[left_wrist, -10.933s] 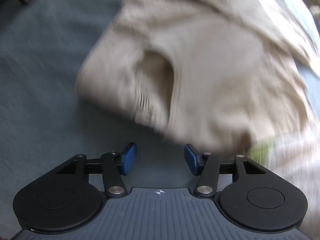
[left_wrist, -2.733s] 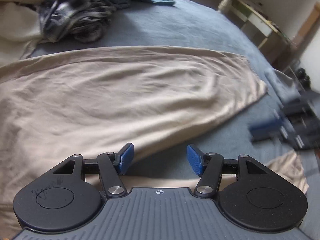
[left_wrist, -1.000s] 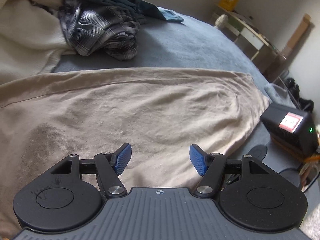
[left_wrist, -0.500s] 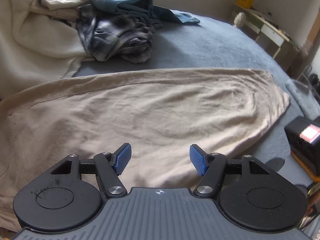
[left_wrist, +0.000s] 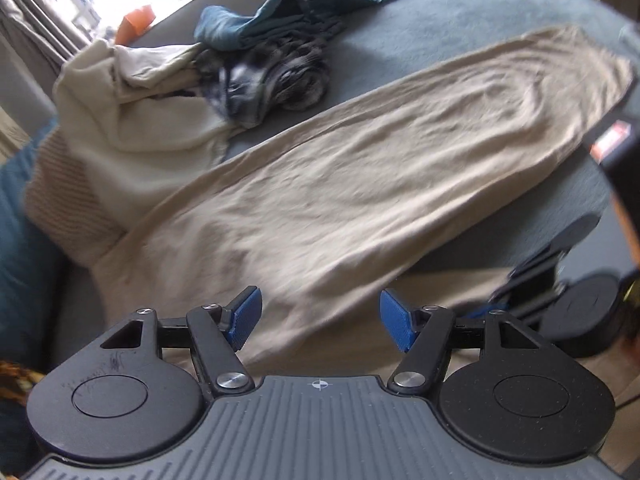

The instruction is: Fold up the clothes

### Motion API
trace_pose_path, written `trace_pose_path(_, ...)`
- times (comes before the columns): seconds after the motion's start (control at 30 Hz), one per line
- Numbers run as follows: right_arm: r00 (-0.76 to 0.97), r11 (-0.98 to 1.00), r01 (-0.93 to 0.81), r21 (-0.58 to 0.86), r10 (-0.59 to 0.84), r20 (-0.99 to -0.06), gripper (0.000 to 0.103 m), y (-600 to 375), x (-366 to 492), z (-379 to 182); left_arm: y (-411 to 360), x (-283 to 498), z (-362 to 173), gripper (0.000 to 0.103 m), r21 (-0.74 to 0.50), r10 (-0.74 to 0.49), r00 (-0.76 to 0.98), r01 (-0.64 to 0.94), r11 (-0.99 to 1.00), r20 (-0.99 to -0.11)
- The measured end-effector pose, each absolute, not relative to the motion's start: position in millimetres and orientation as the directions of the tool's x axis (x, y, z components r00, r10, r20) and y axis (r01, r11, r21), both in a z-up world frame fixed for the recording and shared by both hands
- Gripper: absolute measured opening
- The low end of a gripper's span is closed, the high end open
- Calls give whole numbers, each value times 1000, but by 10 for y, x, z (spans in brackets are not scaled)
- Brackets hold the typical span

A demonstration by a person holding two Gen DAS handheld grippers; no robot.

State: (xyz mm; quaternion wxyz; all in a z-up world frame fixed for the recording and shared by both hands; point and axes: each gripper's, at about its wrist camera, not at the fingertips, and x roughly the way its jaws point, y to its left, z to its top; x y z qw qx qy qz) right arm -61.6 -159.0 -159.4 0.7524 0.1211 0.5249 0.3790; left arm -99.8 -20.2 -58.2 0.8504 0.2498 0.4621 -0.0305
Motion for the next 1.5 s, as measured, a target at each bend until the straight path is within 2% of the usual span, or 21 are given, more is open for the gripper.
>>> trace_pose_path(0.17,160,677,-421,604,711,-685,4,-1585,-589,-1657,-51,-1108,-683,66,438,287,482,237,867,-828)
trace_pose_path(0.3,152,685,-419,596,700,-698,4,-1557,-583,-1634,-83,-1357,-392,66,498,321,503,268,825,-802)
trace_pose_path(0.43,147,705,-417,574,675,-723,4,-1531,-594,-1586,-20,-1622,-127,68,521,343,528,232,822,-777)
trace_pose_path(0.53,151,720,-390,573,664,-732,4,-1528,-595,-1586,106,-1788,-384,68,448,302,468,239,861,-831)
trace_pose_path(0.73,188,736,-411,537,645,-741,5,-1467,-664,-1573,544,-2011,-838,68,451,255,544,262,853,-799)
trace_pose_path(0.93,207,667,-497,555,713,-670,11,-1575,-876,-1338,1119,-2100,-794,68,339,176,524,233,912,-833)
trace_pose_path(1.1,68,478,-643,598,814,-577,11,-1415,-1312,-865,1720,-2312,-495,68,151,53,491,163,975,-870)
trace_pose_path(1.17,2,404,-685,606,833,-554,11,-1287,-1476,-733,2003,-2399,-487,69,41,-8,458,99,994,-889)
trace_pose_path(1.27,-77,354,-607,711,865,-496,11,-1167,-1639,-840,2355,-2502,-631,69,-139,-113,412,-33,990,-904)
trace_pose_path(1.37,-92,388,-555,736,851,-518,12,-1079,-1939,-1123,2622,-2581,-887,68,-308,-220,379,-189,932,-899)
trace_pose_path(1.5,-102,392,-585,710,833,-543,12,-960,-2308,-1285,2846,-2644,-1068,68,-393,-237,413,-349,851,-879)
